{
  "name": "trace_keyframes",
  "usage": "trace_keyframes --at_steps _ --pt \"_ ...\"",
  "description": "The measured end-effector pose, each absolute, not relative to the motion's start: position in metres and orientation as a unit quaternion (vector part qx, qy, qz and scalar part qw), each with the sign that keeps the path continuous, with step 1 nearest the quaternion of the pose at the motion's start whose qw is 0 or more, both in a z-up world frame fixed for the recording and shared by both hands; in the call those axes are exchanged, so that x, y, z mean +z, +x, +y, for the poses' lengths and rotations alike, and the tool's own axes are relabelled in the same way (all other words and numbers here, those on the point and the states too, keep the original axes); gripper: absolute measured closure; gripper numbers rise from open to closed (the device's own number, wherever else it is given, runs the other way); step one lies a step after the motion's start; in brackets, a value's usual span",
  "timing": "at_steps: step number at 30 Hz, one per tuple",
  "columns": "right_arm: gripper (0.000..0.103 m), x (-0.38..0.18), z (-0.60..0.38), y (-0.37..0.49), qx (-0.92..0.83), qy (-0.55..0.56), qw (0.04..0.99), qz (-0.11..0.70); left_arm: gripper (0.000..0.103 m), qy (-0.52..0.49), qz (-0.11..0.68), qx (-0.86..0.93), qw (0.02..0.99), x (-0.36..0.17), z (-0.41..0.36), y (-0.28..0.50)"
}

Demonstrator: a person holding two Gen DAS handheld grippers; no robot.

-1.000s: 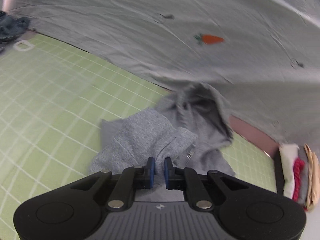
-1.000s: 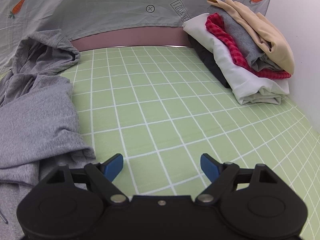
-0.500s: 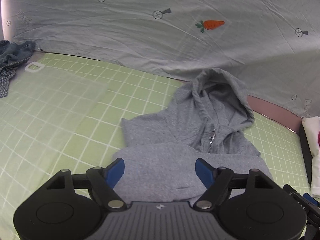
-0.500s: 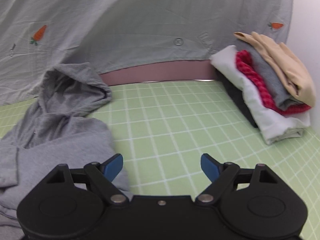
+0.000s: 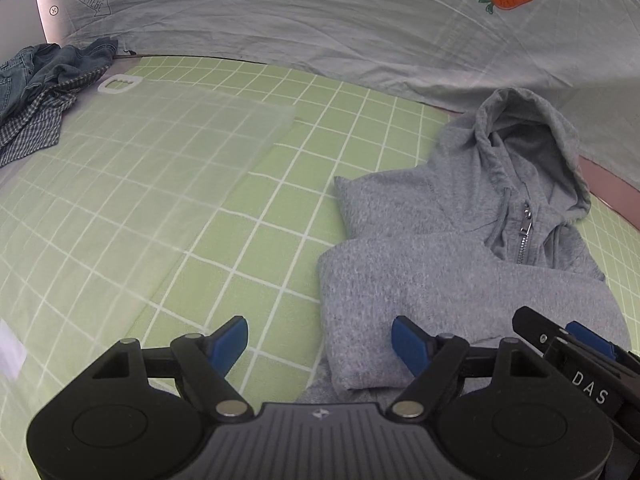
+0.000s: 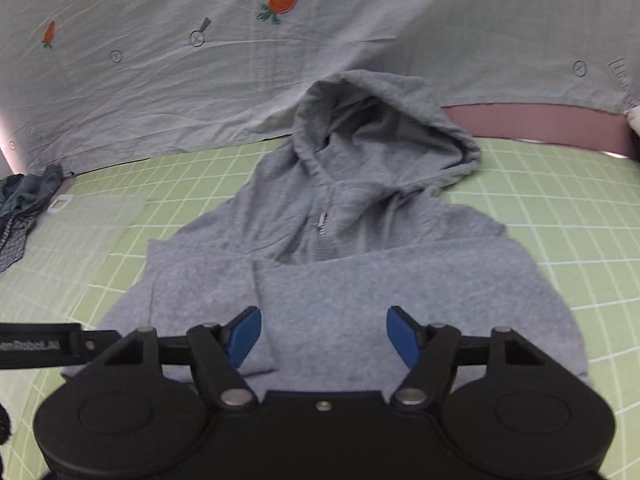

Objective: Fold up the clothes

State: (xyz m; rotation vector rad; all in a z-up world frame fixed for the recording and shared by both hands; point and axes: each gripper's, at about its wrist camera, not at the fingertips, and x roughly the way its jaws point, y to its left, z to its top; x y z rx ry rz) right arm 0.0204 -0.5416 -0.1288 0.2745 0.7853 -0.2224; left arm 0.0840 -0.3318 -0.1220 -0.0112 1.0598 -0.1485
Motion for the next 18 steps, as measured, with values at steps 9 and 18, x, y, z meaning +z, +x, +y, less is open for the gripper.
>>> trace_keyframes --at_steps 9,18 --pt "0.08 -0.143 -0.524 0.032 -0.026 0.138 0.903 0.406 0.023 -0.012 0.506 -0.071 0.859 -0.125 -0.332 0.087" --pt "0.095 -0.104 -0.548 0.004 -0.026 0.129 0.926 0.355 0.023 0.008 0.462 -0.095 0.882 -0.095 -0.344 0.083"
